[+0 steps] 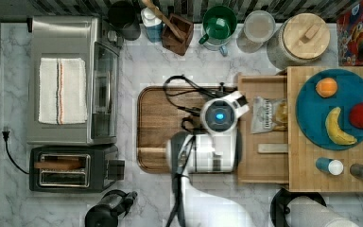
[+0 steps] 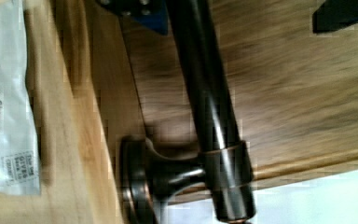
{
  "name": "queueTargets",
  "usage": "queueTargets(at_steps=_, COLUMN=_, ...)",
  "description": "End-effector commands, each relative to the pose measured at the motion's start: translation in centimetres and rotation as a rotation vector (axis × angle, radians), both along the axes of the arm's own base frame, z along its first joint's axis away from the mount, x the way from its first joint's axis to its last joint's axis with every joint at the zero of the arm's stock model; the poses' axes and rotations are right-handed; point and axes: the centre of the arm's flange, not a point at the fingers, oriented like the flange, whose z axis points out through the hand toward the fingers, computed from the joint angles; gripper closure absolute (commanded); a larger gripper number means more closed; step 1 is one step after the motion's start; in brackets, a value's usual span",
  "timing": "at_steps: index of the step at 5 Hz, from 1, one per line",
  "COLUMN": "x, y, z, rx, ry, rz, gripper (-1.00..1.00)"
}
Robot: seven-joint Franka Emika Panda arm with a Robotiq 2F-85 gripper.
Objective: Open the drawer.
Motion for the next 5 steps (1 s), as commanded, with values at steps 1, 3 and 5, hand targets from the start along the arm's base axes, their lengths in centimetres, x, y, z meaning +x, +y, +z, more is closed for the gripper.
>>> queueTargets(at_steps=1, x=0.4, y=9.66, z=3.28, rx=0.048, ry=-0.031, rz=0.063, gripper=-1.0)
queueTargets(at_steps=3, x=0.41, y=9.66, z=3.29, rx=0.048, ry=-0.032, rz=0.063, gripper=-1.0)
queueTargets(at_steps=5, x=0.4, y=9.65, z=3.28, rx=0.048, ry=-0.032, rz=0.063, gripper=-1.0)
